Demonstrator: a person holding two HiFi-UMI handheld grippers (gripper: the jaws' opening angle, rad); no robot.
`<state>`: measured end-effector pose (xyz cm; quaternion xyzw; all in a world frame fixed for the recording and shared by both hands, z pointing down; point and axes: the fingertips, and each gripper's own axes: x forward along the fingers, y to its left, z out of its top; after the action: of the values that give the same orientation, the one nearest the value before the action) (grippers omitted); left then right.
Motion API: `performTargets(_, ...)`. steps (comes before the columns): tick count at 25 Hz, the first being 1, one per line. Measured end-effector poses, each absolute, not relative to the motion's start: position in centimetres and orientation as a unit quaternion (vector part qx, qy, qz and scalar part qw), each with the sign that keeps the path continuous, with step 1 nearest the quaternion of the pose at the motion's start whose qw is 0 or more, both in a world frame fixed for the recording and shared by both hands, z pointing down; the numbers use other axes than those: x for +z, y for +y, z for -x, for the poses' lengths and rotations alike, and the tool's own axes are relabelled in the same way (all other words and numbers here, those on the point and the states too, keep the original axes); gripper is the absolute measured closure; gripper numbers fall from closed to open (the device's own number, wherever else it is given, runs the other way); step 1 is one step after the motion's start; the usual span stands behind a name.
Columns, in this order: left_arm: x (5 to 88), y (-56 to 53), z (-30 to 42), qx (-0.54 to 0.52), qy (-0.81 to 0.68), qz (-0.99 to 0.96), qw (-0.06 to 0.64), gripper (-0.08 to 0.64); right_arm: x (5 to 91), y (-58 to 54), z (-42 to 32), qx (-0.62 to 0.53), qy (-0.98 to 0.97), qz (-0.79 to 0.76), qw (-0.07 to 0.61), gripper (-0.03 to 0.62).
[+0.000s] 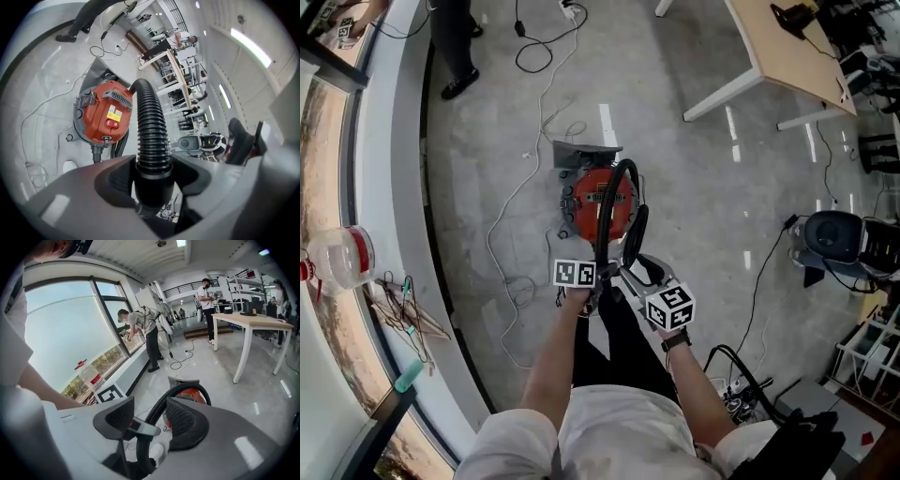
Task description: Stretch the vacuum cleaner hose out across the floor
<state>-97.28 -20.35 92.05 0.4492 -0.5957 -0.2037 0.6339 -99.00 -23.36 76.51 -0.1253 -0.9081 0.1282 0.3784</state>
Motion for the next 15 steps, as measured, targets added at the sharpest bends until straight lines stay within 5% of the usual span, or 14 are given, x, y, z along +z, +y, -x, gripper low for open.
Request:
performTargets(6, 86.2, -21.1, 94.6, -0.219, -0.594, -0.467, 0.618, 0.331, 73.8, -22.3, 91.3, 0.130, -0.904, 0.117, 0.389, 0.358)
performTargets(11, 83.4, -21.4, 92.0, -0.262, -0.602, -0.469, 0.591, 0.331, 75.5, -18.6, 86.7, 0.074, -0.885, 0.194, 0.418, 0.241)
performTargets(15, 81.3, -21.5, 88.7, -0.287, -0.610, -0.471, 0.569, 0.331, 76.6, -17.5, 82.7, 0.086, -0.890, 0.205, 0.398, 0.216)
